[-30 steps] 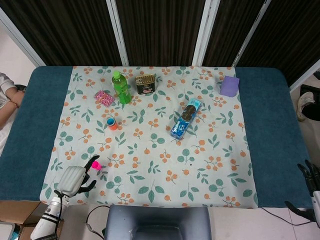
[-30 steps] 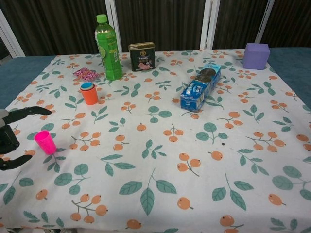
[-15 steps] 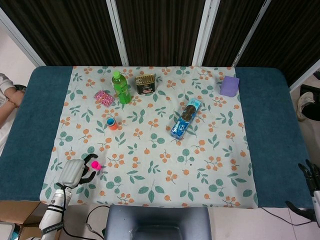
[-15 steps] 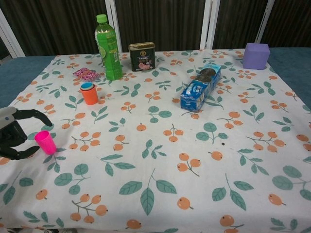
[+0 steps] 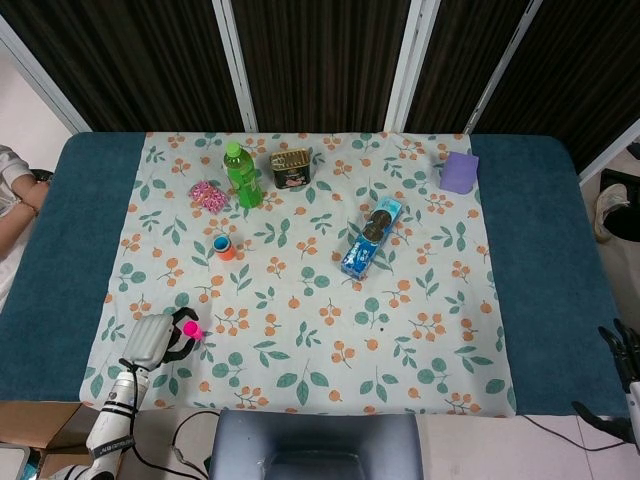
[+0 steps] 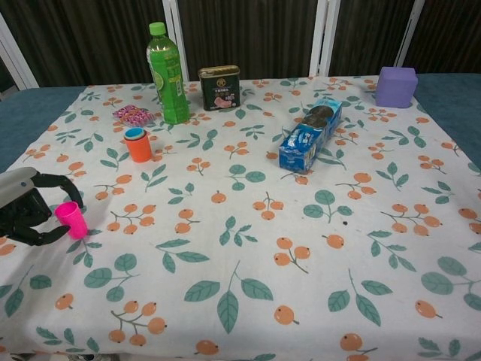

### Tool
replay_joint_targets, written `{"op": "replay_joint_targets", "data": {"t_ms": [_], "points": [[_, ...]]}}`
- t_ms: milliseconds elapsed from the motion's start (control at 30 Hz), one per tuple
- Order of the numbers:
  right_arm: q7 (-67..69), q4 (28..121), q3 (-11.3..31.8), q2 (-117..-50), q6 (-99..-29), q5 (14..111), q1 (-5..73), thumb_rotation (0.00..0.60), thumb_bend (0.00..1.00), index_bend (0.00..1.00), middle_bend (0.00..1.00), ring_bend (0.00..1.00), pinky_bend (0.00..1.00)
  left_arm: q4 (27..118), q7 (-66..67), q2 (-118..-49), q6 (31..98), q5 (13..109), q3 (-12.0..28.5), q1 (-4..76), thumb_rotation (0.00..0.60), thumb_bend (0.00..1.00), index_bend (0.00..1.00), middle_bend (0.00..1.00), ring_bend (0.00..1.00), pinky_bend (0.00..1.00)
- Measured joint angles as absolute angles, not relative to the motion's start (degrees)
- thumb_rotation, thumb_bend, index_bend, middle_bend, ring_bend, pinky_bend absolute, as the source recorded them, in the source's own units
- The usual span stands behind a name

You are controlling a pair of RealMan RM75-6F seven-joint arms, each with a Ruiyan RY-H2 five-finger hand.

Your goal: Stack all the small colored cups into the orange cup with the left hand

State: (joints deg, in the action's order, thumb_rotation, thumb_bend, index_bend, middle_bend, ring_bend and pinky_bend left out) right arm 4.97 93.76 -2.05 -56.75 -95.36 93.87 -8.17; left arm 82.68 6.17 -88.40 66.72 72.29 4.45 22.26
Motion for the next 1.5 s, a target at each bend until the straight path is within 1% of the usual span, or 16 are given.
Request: {"op": "replay_joint_targets", "data": {"t_ms": [200,367,467,567,667,767,800,900,1000,1300,1500], "points": [[5.1,93.7,-2.1,-56.7,-95.5,93.9,-8.2,0.600,0.19,0.00,0.00,0.00,0.00,82.3,6.0,-88.6,66.7,72.2,5.0,22.3,0.600,0.35,0.57,1.00,1.00,1.00],[5.1,93.7,-2.1,-56.7,-95.6,94.0,-8.2,0.600,0.19,0.00,0.00,0.00,0.00,83.0,5.5,-88.2,66.9,72.2,5.6,22.2,0.600,0.35,0.61,1.00,1.00,1.00],[5.1,93.7,-2.1,-56.7,-95.5,93.9,-8.2,0.600,0.19,0.00,0.00,0.00,0.00,84.0,4.8,-87.7,67.2,72.0,6.7,22.4,0.600,0.35,0.61,1.00,1.00,1.00],[5.0,93.7,-2.0,-56.8,-95.4,93.9,-8.2,0.600,0.19,0.00,0.00,0.00,0.00,84.9,4.1,-87.4,67.7,71.7,9.0,23.1,0.600,0.36,0.61,1.00,1.00,1.00],[4.9,93.8,-2.1,-56.8,-95.3,93.8,-8.1,0.600,0.19,0.00,0.00,0.00,0.00,85.1,4.1,-87.8,68.3,70.9,12.7,24.7,0.600,0.36,0.61,1.00,1.00,1.00],[4.9,93.8,-2.0,-56.7,-95.3,93.7,-8.1,0.600,0.19,0.00,0.00,0.00,0.00,83.8,5.0,-89.3,68.3,68.7,17.2,27.7,0.600,0.36,0.61,1.00,1.00,1.00],[5.1,93.8,-1.9,-56.7,-95.4,93.6,-8.2,0.600,0.19,0.00,0.00,0.00,0.00,82.7,5.7,-90.2,68.0,67.4,18.9,29.3,0.600,0.36,0.61,1.00,1.00,1.00],[5.4,93.8,-1.7,-56.6,-95.4,93.0,-8.1,0.600,0.19,0.00,0.00,0.00,0.00,78.9,7.4,-92.9,67.0,64.3,22.2,33.1,0.600,0.36,0.61,1.00,1.00,1.00],[5.6,93.9,-1.4,-56.4,-95.1,92.5,-8.0,0.600,0.19,0.00,0.00,0.00,0.00,74.5,9.1,-95.8,65.9,62.1,24.1,36.3,0.600,0.36,0.61,1.00,1.00,1.00],[6.5,93.9,-1.2,-56.0,-95.2,91.9,-8.1,0.600,0.19,0.00,0.00,0.00,0.00,60.1,10.4,-103.7,62.8,57.4,26.4,42.5,0.600,0.36,0.62,1.00,1.00,1.00],[7.2,93.8,-1.1,-55.7,-95.3,91.8,-8.2,0.600,0.19,0.00,0.00,0.00,0.00,53.4,9.1,-106.7,61.1,56.3,26.5,44.3,0.600,0.36,0.62,1.00,1.00,1.00]]}}
